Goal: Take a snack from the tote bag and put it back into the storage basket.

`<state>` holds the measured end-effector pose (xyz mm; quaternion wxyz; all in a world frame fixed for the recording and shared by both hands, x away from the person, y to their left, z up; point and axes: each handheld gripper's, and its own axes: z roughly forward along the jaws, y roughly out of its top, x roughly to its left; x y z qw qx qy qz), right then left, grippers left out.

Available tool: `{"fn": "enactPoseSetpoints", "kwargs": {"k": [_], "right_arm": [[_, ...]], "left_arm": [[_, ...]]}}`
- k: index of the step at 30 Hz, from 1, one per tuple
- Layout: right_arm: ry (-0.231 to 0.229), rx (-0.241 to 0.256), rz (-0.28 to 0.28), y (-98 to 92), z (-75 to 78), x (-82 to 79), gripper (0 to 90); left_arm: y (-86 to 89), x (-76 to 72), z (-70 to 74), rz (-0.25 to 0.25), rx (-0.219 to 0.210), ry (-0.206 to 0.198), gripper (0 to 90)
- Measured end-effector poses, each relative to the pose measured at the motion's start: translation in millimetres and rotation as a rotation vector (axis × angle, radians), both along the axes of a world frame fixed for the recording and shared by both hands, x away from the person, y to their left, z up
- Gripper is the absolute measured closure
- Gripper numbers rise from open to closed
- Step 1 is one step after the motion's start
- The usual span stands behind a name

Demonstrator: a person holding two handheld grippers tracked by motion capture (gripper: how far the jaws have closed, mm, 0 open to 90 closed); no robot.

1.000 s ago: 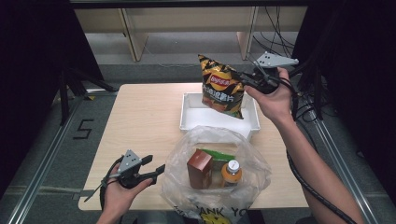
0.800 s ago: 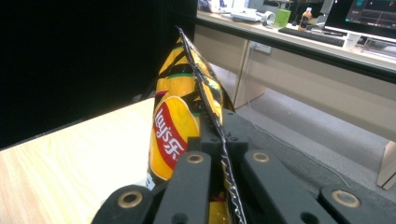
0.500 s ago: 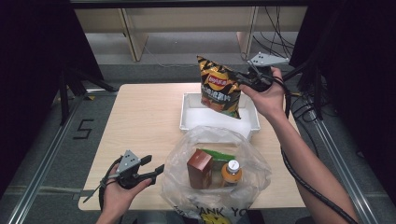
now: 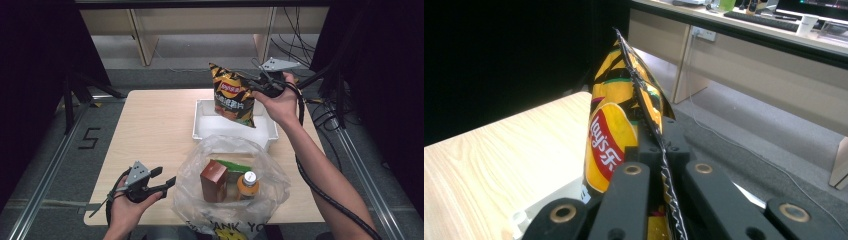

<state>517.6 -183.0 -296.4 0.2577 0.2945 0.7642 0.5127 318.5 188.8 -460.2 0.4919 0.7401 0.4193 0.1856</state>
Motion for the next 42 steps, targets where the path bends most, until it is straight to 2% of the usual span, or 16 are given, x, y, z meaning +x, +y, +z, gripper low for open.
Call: {"fn": "enactPoseSetpoints", "kwargs": {"k": [8,10,12,16,19,21,22,24,27,30,31,34,37,38,40,42], "right_arm": [[0.030,-0.002,-0.019,1.3,-10.3,11.0,90.0],[0.021,-0.010,-0.027,0.9,-14.0,13.9,90.0],[0.046,-0.010,-0.024,0.9,-16.6,15.3,90.0],[0.044,-0.009,-0.044,1.4,-22.4,20.5,90.0],[0.037,-0.024,-0.033,2.3,-27.0,24.1,90.0],[0.055,-0.027,-0.037,2.9,-29.9,24.8,90.0],[0.065,-0.017,-0.045,4.1,-31.8,25.9,90.0],[0.056,-0.033,-0.037,3.3,-34.0,28.2,90.0],[0.080,-0.034,-0.045,4.6,-36.5,30.1,90.0],[0.066,-0.022,-0.059,6.8,-40.1,32.6,90.0],[0.068,-0.038,-0.050,6.2,-40.5,33.7,90.0],[0.056,-0.035,-0.046,7.1,-43.7,36.9,89.9],[0.082,-0.044,-0.053,7.1,-46.0,36.6,89.8],[0.074,-0.034,-0.055,8.4,-48.2,37.5,89.7],[0.078,-0.056,-0.047,7.1,-49.9,39.4,89.6],[0.078,-0.037,-0.061,8.9,-53.2,40.1,89.6]], "left_arm": [[0.1,-0.2,-0.4,-0.003,0.006,0.003,36.7],[0.1,-0.2,-0.5,-0.002,0.006,0.004,36.6],[-0.1,-0.3,-0.4,-0.002,0.006,0.003,36.7],[0.2,-0.2,-0.2,-0.008,0.015,-0.004,36.6],[1.0,-0.1,-0.1,-0.011,0.020,-0.007,36.6],[0.4,-0.8,-0.6,-0.001,0.007,0.003,36.7],[0.5,-0.8,-0.7,0.000,0.007,0.003,36.6],[0.7,-0.8,-0.8,-0.001,0.008,0.001,36.7],[1.1,-0.8,-0.5,-0.004,0.012,-0.002,36.6],[1.4,-0.4,-0.8,-0.009,0.011,-0.003,36.6],[1.2,-0.7,-0.6,-0.004,0.013,-0.003,36.6],[1.3,-1.1,-0.4,-0.004,0.014,-0.002,36.6],[1.6,-0.9,-0.5,-0.006,0.012,-0.005,36.7],[1.6,-0.9,-0.6,-0.004,0.010,-0.004,36.6],[1.7,-0.8,-0.5,-0.005,0.010,-0.005,36.6],[1.8,-0.8,-0.6,-0.006,0.012,-0.005,36.6]]}}
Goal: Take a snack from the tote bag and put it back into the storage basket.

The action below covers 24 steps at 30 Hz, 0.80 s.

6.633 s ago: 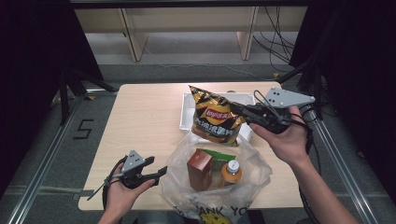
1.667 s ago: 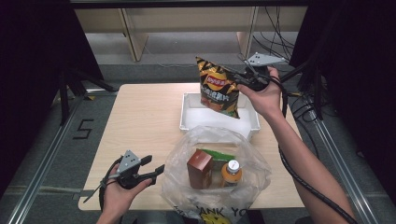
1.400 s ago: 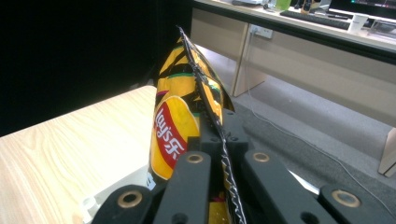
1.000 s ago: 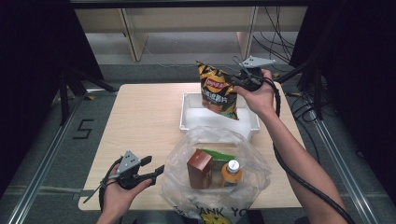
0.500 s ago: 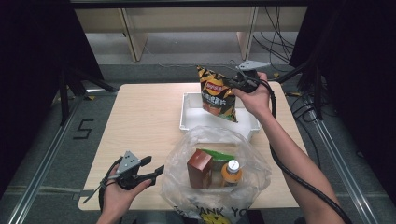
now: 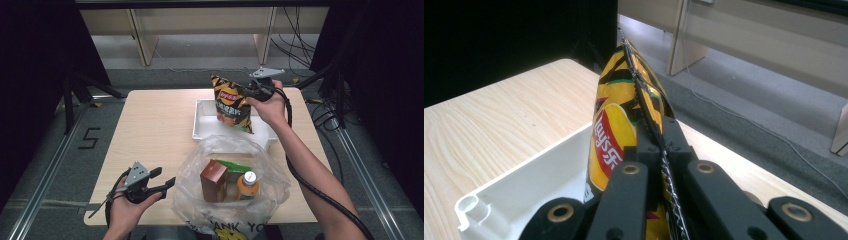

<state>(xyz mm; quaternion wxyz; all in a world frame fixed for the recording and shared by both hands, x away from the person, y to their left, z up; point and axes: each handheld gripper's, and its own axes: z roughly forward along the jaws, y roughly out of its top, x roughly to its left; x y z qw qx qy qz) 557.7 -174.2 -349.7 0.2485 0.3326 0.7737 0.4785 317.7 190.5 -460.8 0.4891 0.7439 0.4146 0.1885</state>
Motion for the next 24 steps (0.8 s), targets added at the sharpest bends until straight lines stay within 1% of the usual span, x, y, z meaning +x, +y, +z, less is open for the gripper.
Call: {"fn": "enactPoseSetpoints", "kwargs": {"k": [2,3,5,7,8,9,10,11,14,15,17,19,20,21,22,23,24], "right_arm": [[-0.002,-0.011,-0.004,-0.9,-1.7,1.8,89.6],[0.018,-0.022,0.002,-1.7,-1.6,1.5,89.6],[0.024,-0.019,-0.004,-1.8,-3.4,2.7,89.5],[0.016,-0.032,0.001,-3.3,-4.5,4.5,89.3],[0.027,-0.026,0.001,-3.0,-5.4,4.1,89.0],[0.027,-0.029,-0.004,-3.4,-5.9,4.9,88.5],[0.006,-0.026,-0.013,-3.0,-7.6,6.0,88.4],[0.020,-0.021,-0.015,-2.4,-8.4,5.7,88.2],[0.012,-0.030,-0.015,-3.7,-10.3,7.6,87.9],[0.013,-0.019,-0.023,-3.5,-11.0,8.0,87.8],[0.015,-0.018,-0.018,-3.7,-10.9,8.7,87.6],[0.023,-0.036,-0.008,-5.4,-9.6,9.6,87.3],[0.015,-0.034,-0.015,-5.4,-9.2,10.1,87.0],[-0.004,-0.033,-0.019,-5.8,-8.8,11.3,86.5],[0.028,-0.038,-0.017,-6.7,-6.7,9.9,85.7],[0.012,-0.034,-0.027,-6.7,-7.2,11.0,83.8],[0.020,-0.049,-0.020,-8.3,-6.0,11.5,81.2]], "left_arm": [[0.0,-0.2,0.1,-0.001,0.003,0.002,36.6],[0.0,-0.3,0.0,0.001,0.004,0.002,36.6],[-0.1,-0.3,0.0,0.001,0.003,0.002,36.6],[-0.1,-0.3,-0.2,0.000,0.004,0.002,36.6],[-0.2,-0.3,-0.3,-0.001,0.004,0.002,36.6],[-0.3,-0.4,-0.4,-0.001,0.004,0.003,36.6],[-0.9,-0.6,-0.7,0.003,-0.004,0.009,36.6],[-1.1,-0.6,-0.8,0.004,-0.004,0.009,36.6],[-1.3,-0.8,-0.4,0.003,-0.001,0.009,36.6],[-1.3,-0.7,-0.5,0.002,-0.003,0.006,36.6],[-1.3,-0.8,-0.5,0.001,-0.006,0.005,36.6],[-1.6,-0.8,-0.5,0.005,-0.012,0.004,36.6],[-1.2,-0.6,-0.5,0.002,-0.007,0.005,36.5],[-1.2,-0.4,-0.6,0.001,-0.006,0.005,36.5],[-1.3,-0.4,-0.5,0.001,-0.006,0.005,36.5],[-1.2,-0.4,-0.3,-0.001,-0.003,0.003,36.6],[-1.2,-0.5,0.0,-0.005,0.003,0.000,36.5]]}}
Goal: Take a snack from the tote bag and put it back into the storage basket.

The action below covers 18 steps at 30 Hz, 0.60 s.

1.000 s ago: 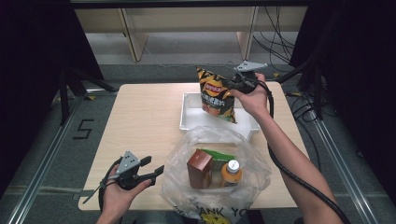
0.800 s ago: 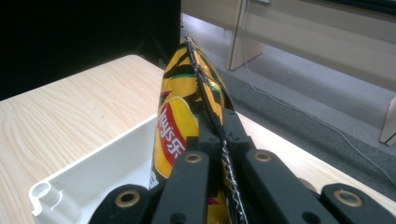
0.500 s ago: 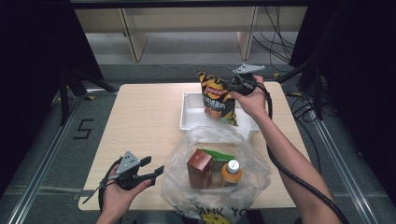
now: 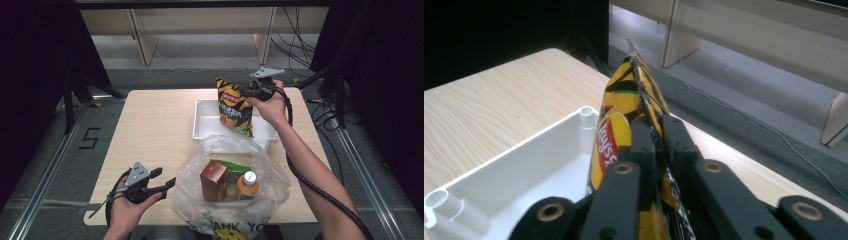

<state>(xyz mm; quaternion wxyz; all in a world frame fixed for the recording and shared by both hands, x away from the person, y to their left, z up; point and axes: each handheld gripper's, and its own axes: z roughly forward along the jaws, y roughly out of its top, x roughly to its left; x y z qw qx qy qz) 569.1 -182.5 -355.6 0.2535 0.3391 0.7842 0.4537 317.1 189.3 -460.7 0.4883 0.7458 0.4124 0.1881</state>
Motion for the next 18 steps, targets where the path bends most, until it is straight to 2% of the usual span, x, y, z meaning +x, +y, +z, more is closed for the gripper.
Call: {"fn": "enactPoseSetpoints", "kwargs": {"k": [1,3,4,7,8,10,13,15,16,17,18], "right_arm": [[-0.008,0.001,-0.005,-0.7,0.2,1.4,79.5],[0.005,0.003,-0.017,-1.6,1.2,1.3,76.0],[-0.005,-0.011,-0.020,-3.5,2.3,2.0,73.5],[-0.019,-0.027,-0.029,-5.0,4.1,0.4,63.5],[-0.022,-0.028,-0.033,-5.7,4.5,-0.2,60.7],[-0.005,-0.028,-0.032,-8.0,6.3,-2.9,56.0],[-0.010,-0.033,-0.059,-10.3,8.5,-7.3,48.3],[-0.022,-0.015,-0.084,-12.1,11.3,-10.6,45.3],[-0.005,-0.013,-0.084,-13.3,13.2,-11.7,44.4],[-0.007,-0.016,-0.088,-14.8,15.2,-12.9,43.2],[-0.021,-0.010,-0.099,-15.8,16.0,-13.4,42.1]], "left_arm": [[-0.1,-0.1,0.0,-0.001,0.002,0.001,36.5],[-1.1,-0.3,-0.6,0.003,-0.009,0.008,36.5],[-0.7,-0.1,-0.4,-0.004,0.001,0.002,36.5],[-2.0,-0.2,-0.9,0.003,-0.009,0.011,36.5],[-1.8,0.2,-0.6,-0.007,-0.001,0.002,36.5],[-2.1,-0.1,-0.3,-0.008,0.002,0.002,36.5],[-3.3,-0.8,-0.2,-0.003,-0.005,0.006,36.4],[-3.3,-0.5,-0.3,-0.006,-0.006,0.007,36.5],[-3.4,-0.5,-0.3,-0.006,-0.005,0.006,36.5],[-3.5,-0.4,-0.4,-0.006,-0.006,0.007,36.4],[-3.5,-0.4,-0.4,-0.006,-0.006,0.007,36.4]]}}
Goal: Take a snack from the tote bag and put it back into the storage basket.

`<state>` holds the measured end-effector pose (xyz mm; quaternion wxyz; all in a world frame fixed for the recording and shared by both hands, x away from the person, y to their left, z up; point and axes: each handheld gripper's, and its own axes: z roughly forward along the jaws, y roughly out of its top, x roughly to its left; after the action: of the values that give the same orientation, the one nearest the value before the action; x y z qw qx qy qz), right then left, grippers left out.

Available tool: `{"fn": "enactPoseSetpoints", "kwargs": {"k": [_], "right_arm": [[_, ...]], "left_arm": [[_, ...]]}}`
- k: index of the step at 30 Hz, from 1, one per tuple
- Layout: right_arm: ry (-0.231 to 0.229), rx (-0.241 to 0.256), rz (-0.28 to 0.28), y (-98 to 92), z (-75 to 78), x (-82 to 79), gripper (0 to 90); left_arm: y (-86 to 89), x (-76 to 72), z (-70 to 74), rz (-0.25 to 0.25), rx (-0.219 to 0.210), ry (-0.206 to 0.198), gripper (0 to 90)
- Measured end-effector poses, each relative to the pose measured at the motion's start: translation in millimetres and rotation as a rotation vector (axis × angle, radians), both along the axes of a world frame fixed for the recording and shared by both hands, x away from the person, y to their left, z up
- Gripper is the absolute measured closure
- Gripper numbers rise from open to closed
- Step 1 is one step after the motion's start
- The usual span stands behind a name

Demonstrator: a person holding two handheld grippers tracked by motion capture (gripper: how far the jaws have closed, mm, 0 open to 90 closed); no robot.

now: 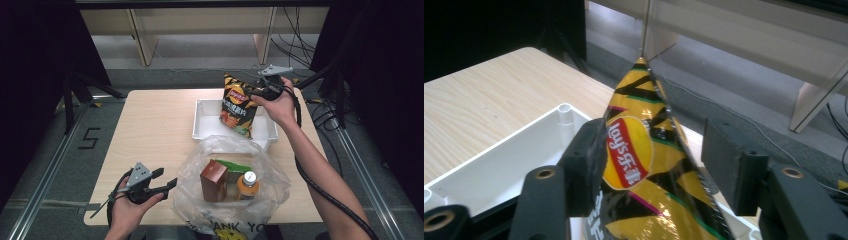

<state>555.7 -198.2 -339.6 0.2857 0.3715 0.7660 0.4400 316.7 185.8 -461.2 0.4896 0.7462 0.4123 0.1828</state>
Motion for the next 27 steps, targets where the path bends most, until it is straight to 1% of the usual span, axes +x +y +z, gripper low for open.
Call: {"fn": "enactPoseSetpoints", "kwargs": {"k": [2,3,4,5,6,7,8,9,10,12,13,14,15,17,18,19,20,21,23,25,26,27], "right_arm": [[-0.004,0.006,-0.015,-2.4,2.5,-3.4,41.3],[0.008,0.006,-0.013,-4.3,4.2,-5.4,41.3],[-0.019,0.006,-0.028,-6.2,4.4,-6.2,41.3],[-0.011,0.019,-0.039,-7.3,4.8,-8.2,41.3],[-0.005,0.020,-0.039,-9.4,5.4,-9.8,41.3],[-0.005,0.035,-0.044,-10.8,5.0,-11.1,41.3],[-0.008,0.030,-0.053,-12.6,5.4,-13.6,41.3],[-0.005,0.037,-0.052,-13.7,5.4,-15.8,41.3],[-0.021,0.052,-0.059,-14.7,5.0,-17.7,41.3],[-0.011,0.050,-0.059,-18.7,6.8,-22.9,41.3],[-0.014,0.049,-0.059,-20.9,7.1,-25.0,41.3],[0.003,0.051,-0.066,-22.7,7.4,-27.7,41.4],[-0.010,0.050,-0.067,-24.3,6.2,-29.5,41.5],[0.009,0.061,-0.071,-27.4,3.6,-34.6,42.1],[0.022,0.062,-0.071,-29.5,2.3,-37.2,42.8],[0.006,0.055,-0.075,-31.7,-0.5,-38.5,43.9],[0.028,0.069,-0.086,-32.6,-2.9,-41.7,46.1],[0.052,0.057,-0.076,-34.8,-4.7,-45.4,48.7],[0.086,0.068,-0.073,-35.1,-14.0,-50.3,56.0],[0.121,0.050,-0.058,-36.3,-20.9,-53.6,62.1],[0.131,0.047,-0.058,-36.3,-25.4,-54.2,65.5],[0.144,0.040,-0.043,-36.9,-29.8,-53.8,68.5]], "left_arm": [[-0.1,-0.4,0.2,0.005,-0.001,-0.001,36.4],[-0.1,-0.7,0.6,0.009,0.002,-0.002,36.4],[0.0,-0.6,0.6,0.009,0.003,-0.003,36.5],[0.1,-0.5,0.5,0.008,0.002,-0.003,36.4],[0.0,-0.5,0.5,0.008,0.002,-0.003,36.5],[-0.2,-0.8,0.6,0.011,0.001,-0.002,36.4],[-0.2,-0.8,0.7,0.007,0.002,-0.004,36.4],[-0.3,-0.9,0.8,0.006,0.001,-0.005,36.4],[-0.5,-1.0,1.0,0.006,0.001,-0.005,36.4],[-0.6,-1.0,1.1,0.005,0.002,-0.006,36.5],[-0.1,-0.9,1.3,0.001,0.009,-0.011,36.5],[-0.2,-0.9,1.3,0.001,0.009,-0.011,36.4],[-0.2,-1.0,1.5,0.000,0.011,-0.011,36.5],[-0.8,-0.9,1.2,0.005,-0.003,-0.009,36.5],[-0.9,-1.6,2.1,0.010,0.002,-0.008,36.4],[-0.6,-0.9,2.2,0.000,-0.001,-0.014,36.5],[-0.4,-1.0,2.7,-0.003,0.005,-0.019,36.4],[-0.6,-1.0,2.7,-0.003,0.004,-0.018,36.5],[-0.9,-1.3,2.5,-0.001,0.010,-0.016,36.5],[-1.8,-1.6,2.1,0.002,0.005,-0.009,36.5],[-2.1,-1.9,2.2,0.003,0.003,-0.008,36.5],[-1.8,-1.7,2.5,-0.001,0.009,-0.015,36.5]]}}
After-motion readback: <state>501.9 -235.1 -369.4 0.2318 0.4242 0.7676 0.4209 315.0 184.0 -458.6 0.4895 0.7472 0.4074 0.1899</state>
